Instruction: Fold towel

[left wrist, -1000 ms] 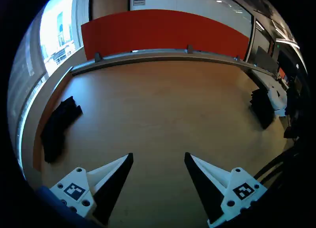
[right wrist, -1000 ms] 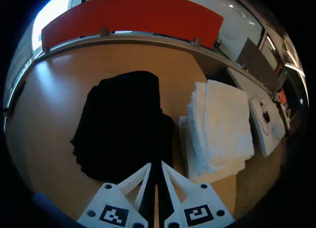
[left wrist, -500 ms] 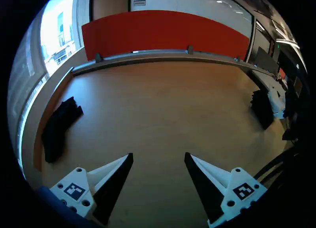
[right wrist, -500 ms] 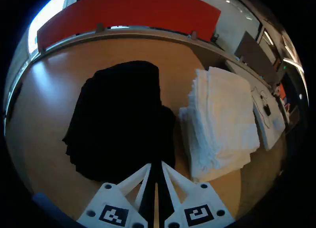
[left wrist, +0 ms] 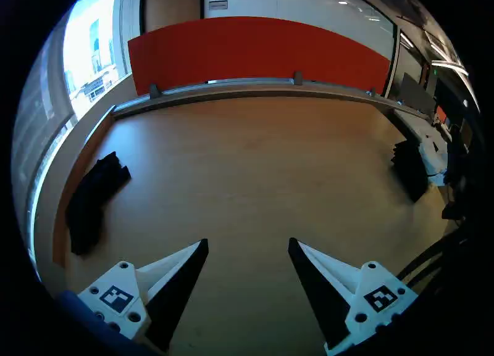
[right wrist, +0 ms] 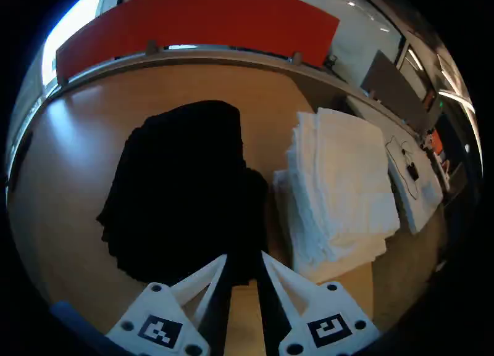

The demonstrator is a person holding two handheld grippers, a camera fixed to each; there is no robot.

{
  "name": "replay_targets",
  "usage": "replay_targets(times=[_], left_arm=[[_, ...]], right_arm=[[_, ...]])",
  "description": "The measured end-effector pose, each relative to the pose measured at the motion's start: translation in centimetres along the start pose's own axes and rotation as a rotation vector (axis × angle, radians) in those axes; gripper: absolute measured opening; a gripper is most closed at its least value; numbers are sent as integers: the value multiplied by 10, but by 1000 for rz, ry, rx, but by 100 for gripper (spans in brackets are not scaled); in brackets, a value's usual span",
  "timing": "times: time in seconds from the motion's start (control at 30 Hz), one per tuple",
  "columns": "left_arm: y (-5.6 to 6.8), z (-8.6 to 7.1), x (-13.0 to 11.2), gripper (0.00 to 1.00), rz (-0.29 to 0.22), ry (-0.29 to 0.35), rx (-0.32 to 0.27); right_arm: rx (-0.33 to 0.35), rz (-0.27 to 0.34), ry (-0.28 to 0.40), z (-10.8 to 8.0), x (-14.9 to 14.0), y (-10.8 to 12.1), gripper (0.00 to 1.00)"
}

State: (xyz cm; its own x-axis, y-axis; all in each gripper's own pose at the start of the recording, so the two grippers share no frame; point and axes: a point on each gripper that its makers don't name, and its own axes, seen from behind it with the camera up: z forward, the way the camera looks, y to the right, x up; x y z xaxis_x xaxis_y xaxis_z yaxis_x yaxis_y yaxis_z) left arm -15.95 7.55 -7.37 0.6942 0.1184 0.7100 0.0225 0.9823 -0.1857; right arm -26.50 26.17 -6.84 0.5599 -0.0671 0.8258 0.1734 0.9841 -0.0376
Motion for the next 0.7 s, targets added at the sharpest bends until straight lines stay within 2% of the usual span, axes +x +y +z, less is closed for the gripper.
replay_targets(times=[0.23,0.3,0.7], left_arm=[[0,1,-1,96,0,-1,-2],[0,1,-1,97,1,-2,-2],[0,-1,1,96,6,9,-6]], right_arm=[[9,6,12,-10,-2,-2,76],[20,8,16,-12,-3,-5,99],[30,28,55,-23,7,-11,100]])
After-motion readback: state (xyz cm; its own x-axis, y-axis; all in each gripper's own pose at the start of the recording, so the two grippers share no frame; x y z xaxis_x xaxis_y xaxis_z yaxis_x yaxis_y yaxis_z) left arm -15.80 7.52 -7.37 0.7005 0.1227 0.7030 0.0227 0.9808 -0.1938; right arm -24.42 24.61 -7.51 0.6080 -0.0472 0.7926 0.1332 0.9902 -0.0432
